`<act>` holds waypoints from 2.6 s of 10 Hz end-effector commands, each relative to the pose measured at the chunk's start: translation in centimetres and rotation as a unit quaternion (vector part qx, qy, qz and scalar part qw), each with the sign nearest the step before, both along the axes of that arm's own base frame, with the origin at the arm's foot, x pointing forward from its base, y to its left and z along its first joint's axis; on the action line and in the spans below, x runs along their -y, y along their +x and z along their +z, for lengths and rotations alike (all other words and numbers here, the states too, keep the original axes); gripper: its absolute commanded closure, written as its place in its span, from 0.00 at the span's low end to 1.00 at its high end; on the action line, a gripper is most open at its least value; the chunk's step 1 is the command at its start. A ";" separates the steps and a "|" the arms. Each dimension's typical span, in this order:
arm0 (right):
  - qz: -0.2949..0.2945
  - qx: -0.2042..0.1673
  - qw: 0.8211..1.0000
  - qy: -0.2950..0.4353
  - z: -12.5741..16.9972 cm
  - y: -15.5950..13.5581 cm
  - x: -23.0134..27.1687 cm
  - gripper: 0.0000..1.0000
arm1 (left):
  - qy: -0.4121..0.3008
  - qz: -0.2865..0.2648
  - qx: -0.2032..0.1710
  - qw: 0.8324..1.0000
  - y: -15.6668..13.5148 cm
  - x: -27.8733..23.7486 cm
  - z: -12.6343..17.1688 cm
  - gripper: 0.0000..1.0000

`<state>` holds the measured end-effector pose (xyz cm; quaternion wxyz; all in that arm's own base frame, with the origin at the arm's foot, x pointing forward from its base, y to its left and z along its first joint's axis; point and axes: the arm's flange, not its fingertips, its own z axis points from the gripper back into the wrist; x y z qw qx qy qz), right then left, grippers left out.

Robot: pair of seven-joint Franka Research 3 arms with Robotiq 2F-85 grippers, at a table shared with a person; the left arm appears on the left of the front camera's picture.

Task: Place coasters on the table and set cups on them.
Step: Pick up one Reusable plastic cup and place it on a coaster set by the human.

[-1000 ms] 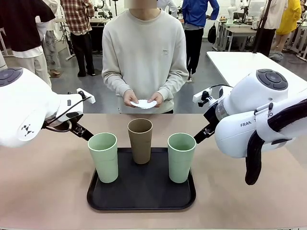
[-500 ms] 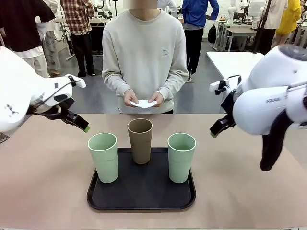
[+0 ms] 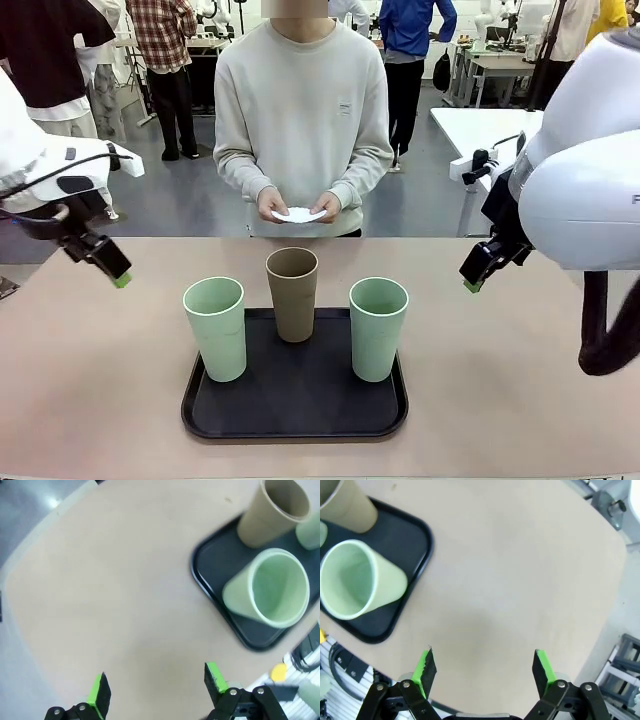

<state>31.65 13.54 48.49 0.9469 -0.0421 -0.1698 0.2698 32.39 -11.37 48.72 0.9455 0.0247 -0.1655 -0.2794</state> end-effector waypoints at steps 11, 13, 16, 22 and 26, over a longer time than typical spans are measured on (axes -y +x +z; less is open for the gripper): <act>-0.085 -0.120 0.988 0.056 -2.4 -5.7 0.8 0.00 | -0.084 0.010 -0.107 0.991 -5.2 -1.5 -1.1 0.00; -0.085 -0.132 0.985 0.077 -3.4 -6.4 1.3 0.00 | -0.086 0.014 -0.116 0.989 -6.1 -2.0 -2.2 0.00; -0.074 -0.150 0.972 0.167 -1.5 -3.5 2.9 0.00 | -0.184 0.007 -0.110 0.977 -3.2 -3.3 0.5 0.00; -0.119 -0.239 0.868 0.418 -6.4 -3.0 15.6 0.00 | -0.507 0.024 -0.154 0.848 -2.6 -17.0 0.9 0.00; -0.139 -0.200 0.841 0.484 -7.8 -5.8 21.6 0.00 | -0.520 0.074 -0.202 0.826 -2.2 -23.0 -1.1 0.00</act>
